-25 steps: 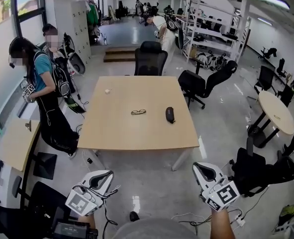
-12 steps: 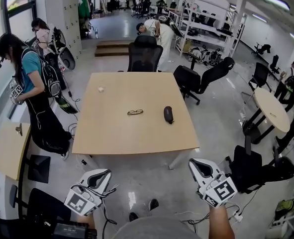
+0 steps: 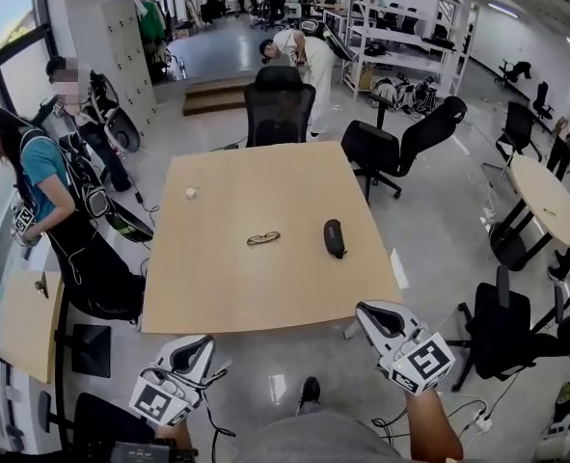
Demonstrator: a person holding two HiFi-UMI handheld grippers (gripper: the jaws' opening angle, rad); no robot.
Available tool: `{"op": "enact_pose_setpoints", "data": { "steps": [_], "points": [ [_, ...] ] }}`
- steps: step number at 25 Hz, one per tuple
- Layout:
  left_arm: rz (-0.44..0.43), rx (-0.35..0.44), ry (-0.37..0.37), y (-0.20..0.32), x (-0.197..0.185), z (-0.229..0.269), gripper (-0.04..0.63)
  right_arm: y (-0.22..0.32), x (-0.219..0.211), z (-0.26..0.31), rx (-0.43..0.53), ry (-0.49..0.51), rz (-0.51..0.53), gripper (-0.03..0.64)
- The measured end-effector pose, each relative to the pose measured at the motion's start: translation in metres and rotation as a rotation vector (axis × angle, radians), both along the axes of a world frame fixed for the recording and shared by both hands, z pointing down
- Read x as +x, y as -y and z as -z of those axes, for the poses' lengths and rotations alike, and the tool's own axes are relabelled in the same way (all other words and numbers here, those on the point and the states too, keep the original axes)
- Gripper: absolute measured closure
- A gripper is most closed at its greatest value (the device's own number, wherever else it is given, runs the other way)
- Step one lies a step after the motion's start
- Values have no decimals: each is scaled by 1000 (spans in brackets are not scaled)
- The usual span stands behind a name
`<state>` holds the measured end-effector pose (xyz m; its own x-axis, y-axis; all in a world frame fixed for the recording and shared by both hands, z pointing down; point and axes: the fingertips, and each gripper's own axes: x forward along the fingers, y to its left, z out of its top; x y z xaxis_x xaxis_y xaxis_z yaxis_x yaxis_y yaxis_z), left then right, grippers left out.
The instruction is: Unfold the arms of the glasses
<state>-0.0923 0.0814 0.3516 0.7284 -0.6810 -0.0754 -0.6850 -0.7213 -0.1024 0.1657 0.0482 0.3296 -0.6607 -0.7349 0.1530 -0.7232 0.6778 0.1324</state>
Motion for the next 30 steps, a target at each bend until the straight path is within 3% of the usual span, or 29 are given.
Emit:
{"op": "enact_pose_setpoints", "data": {
  "steps": [8,12,19,27,30],
  "points": [
    [53,17,31,89,38,10,589,97,19,1,4,21,89,609],
    [70,-14,43,125,45,2,589,138,18,-3,-20,27,121,609],
    [79,-66,40,186,39,-25,589,191,6,-27,-73,16,142,609],
    [45,-75,39,291,29,-51,589,273,-17,-66,-140,-14,103,609],
    [40,-120,35,333,21,-74,589,309,-30,-88,-183,-39,101,609]
  ]
}}
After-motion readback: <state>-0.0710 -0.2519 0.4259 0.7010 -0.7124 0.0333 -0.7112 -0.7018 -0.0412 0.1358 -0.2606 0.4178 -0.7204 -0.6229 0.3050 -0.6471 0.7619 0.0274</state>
